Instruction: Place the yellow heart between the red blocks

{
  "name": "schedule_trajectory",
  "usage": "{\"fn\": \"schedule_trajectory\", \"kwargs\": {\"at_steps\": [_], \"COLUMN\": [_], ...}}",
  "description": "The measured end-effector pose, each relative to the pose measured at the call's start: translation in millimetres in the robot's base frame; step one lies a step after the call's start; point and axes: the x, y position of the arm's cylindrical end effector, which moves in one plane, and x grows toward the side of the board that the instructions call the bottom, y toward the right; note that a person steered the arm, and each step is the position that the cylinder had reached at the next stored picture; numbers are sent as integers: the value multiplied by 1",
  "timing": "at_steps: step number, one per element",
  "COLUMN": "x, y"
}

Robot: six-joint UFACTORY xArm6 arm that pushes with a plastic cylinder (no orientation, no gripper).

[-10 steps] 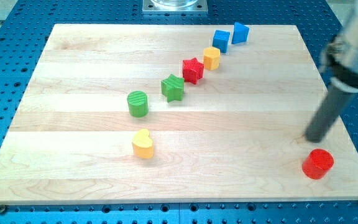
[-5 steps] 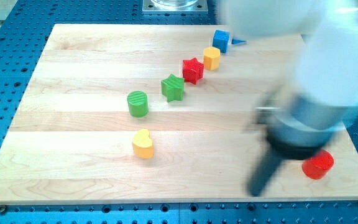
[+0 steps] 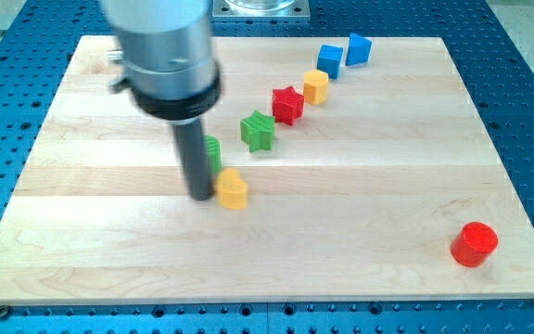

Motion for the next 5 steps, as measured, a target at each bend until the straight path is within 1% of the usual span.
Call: {"fn": "schedule_trajectory", "kwargs": {"at_steps": [1,2,3,4,5], "x": [3,20,74,41,24], "y": [105,62,96,127,150]}}
